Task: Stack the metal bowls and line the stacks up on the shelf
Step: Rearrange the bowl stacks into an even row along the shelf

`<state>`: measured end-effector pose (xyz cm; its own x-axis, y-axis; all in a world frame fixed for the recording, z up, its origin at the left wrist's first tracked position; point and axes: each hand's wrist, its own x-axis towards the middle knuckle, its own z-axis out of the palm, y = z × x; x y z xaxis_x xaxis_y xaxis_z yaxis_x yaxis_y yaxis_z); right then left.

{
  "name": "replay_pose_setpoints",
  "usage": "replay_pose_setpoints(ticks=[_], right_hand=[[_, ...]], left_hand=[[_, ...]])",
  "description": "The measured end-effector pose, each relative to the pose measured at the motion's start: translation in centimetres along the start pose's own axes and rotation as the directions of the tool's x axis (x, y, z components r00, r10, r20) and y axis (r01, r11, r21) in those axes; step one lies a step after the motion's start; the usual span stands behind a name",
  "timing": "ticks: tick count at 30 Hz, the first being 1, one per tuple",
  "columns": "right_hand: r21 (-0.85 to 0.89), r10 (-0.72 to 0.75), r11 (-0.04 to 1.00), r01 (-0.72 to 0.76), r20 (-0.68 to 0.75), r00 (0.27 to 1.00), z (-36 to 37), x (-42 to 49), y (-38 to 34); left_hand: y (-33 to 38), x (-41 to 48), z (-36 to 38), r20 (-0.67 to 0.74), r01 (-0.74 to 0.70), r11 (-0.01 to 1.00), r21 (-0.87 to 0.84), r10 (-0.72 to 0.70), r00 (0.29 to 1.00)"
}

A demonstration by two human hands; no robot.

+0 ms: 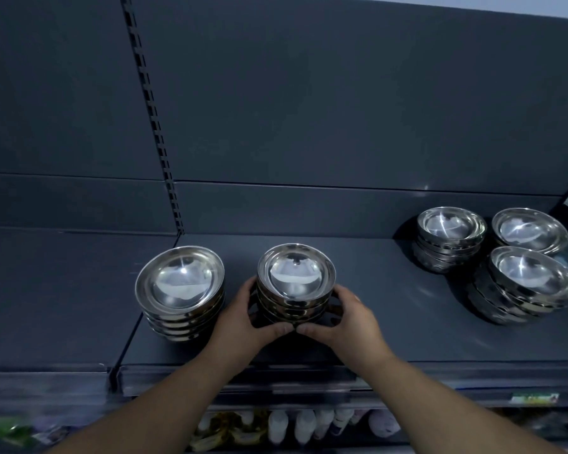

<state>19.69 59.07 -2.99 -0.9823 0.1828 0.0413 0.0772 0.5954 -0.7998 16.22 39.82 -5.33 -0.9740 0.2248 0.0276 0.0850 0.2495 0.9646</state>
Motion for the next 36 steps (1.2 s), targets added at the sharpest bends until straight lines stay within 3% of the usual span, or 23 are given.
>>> replay_pose_setpoints(ticks=[14, 21, 25, 29, 33, 36], right_hand=[[-0.019, 0.027, 0.999, -0.027, 0.009, 1.000, 0.0, 0.1, 0.1], [-0.250, 0.071, 0.967, -0.048, 0.086, 0.994, -2.2, -0.5, 0.3], [-0.394, 0.069, 0.918, -0.039, 0.060, 0.996, -5.3, -0.9, 0.6], [-0.477, 0.058, 0.877, -0.054, -0.006, 0.998, -9.4, -1.5, 1.4], [-0.541, 0.093, 0.834, -0.112, -0.062, 0.994, -14.6, -2.9, 4.3], [-0.611, 0.171, 0.772, -0.177, -0.068, 0.983, -18.9, -4.3, 7.9]], left_hand=[[0.2, 0.0, 0.0, 0.002, 0.047, 0.998, 0.049, -0.048, 0.999], [4.1, -0.9, -0.6, -0.068, -0.008, 0.961, 0.278, 0.028, 0.997], [7.8, -1.1, 0.1, -0.066, -0.178, 0.842, 0.510, 0.244, 0.967], [10.5, -0.3, 3.4, 0.094, -0.369, 0.620, 0.692, 0.429, 0.898], [11.6, 0.8, 9.6, 0.261, -0.423, 0.485, 0.765, 0.367, 0.893], [11.1, 1.5, 15.0, 0.313, -0.409, 0.471, 0.781, 0.270, 0.910]])
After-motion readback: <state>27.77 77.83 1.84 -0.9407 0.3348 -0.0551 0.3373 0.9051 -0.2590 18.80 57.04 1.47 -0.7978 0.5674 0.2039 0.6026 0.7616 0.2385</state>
